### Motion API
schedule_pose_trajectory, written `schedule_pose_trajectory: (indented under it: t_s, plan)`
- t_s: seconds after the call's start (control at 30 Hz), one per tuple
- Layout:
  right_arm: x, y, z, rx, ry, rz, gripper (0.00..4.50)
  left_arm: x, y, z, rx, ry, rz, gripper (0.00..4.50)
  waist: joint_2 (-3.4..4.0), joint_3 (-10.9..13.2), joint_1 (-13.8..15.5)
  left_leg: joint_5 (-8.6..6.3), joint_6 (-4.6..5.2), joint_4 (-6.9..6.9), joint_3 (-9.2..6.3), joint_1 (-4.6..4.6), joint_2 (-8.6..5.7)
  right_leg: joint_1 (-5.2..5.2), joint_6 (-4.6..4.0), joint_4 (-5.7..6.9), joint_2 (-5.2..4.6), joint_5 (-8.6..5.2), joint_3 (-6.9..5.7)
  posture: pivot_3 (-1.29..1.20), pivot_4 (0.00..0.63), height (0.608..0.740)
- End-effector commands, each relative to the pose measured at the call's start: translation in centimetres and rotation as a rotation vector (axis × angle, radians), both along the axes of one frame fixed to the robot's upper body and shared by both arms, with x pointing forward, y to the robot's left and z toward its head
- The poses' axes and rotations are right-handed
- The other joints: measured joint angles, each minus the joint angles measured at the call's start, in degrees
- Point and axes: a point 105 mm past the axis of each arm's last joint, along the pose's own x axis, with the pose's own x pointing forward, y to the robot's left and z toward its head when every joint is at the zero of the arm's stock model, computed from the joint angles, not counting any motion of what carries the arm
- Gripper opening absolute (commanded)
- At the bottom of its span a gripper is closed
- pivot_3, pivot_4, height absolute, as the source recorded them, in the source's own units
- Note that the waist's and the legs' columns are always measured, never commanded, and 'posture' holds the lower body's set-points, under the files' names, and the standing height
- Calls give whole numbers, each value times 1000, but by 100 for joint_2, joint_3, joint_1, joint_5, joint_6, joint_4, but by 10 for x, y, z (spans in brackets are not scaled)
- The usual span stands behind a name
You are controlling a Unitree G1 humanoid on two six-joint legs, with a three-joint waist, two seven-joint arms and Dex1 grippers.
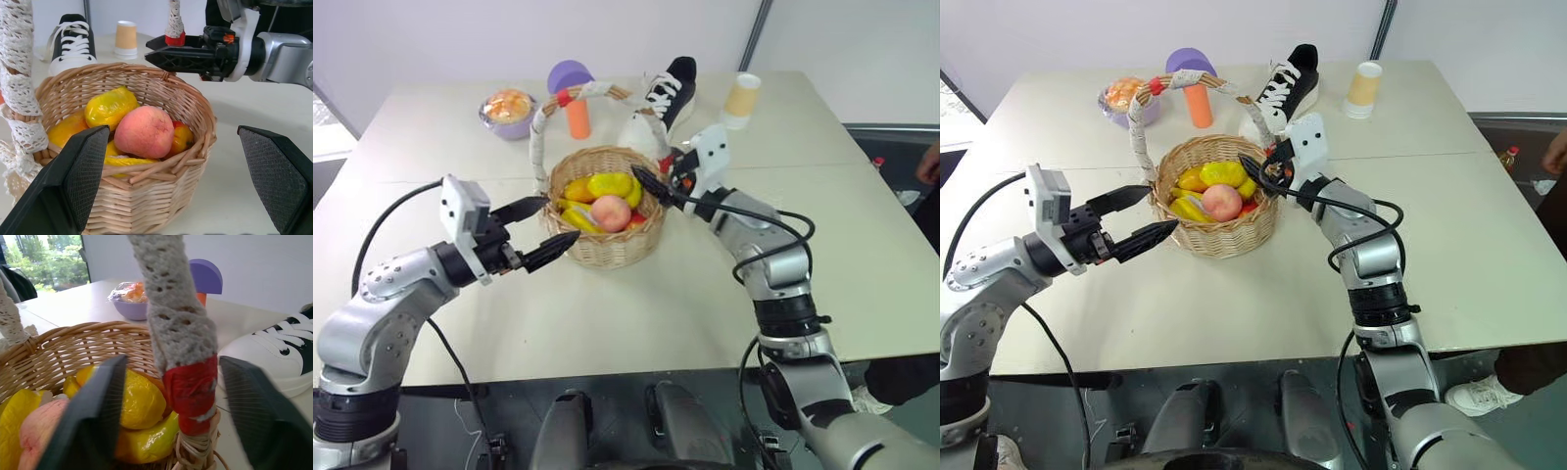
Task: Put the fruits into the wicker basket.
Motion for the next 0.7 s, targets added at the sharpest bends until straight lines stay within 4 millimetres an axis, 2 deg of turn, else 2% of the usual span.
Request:
schedule_pose_trajectory:
  t_s: [0.03, 0.1, 0.2, 0.37, 0.43, 0.47, 0.6, 0.7]
  plan:
    - [-5, -4, 17, 25, -71, 8, 1004, -8, -2, 10, -9, -48, -5, 4500, 0, 0, -7, 0, 0, 0, 0, 1, 0, 0, 0, 0, 0, 0, 0, 0, 150, 740]
    - [-7, -6, 17, 20, -78, 9, 14, -7, -3, 10, -13, -48, -6, 4500, 0, 0, -8, 0, 0, 0, -1, 2, -1, 0, 0, 1, 5, 0, -1, 0, 150, 740]
    - [-10, -15, 22, -8, -121, -25, 14, -6, -5, 11, -22, -48, -18, 4500, 2, 1, -9, 0, 0, 0, -2, 4, 0, 0, 0, 2, 11, 0, -1, 0, 150, 740]
    - [-17, -70, 38, -16, -193, -214, 14, -1, -12, 10, -31, -38, -65, 4500, 1, 1, 37, 0, 0, 1, -4, -2, -4, 0, 0, -1, 7, 0, -2, 0, 150, 740]
    - [-24, -112, 44, -37, -223, -358, 14, 5, -16, 9, -32, -37, -91, 4500, 2, 1, 61, 0, 0, 2, -2, -3, -8, 0, 0, -2, 4, 0, -1, 0, 150, 740]
    - [-27, -127, 46, -46, -230, -407, 14, 7, -18, 10, -33, -39, -99, 4500, 2, 1, 84, 0, 0, 2, -2, -4, -9, 0, 1, -3, 4, 0, -2, 0, 150, 740]
    - [-35, -204, 40, -85, -195, -710, 14, 17, -23, 11, -40, -48, -121, 4500, 2, 1, 104, 0, 1, 1, 6, -1, -10, 0, 1, -5, 9, -1, 2, 0, 150, 740]
    - [-36, -238, 32, -27, -155, -856, 14, 21, -24, 10, -40, -51, -124, 4500, 2, 1, 39, -1, 2, -2, 11, 6, -7, 0, 0, -3, 15, -1, 10, 0, 150, 740]
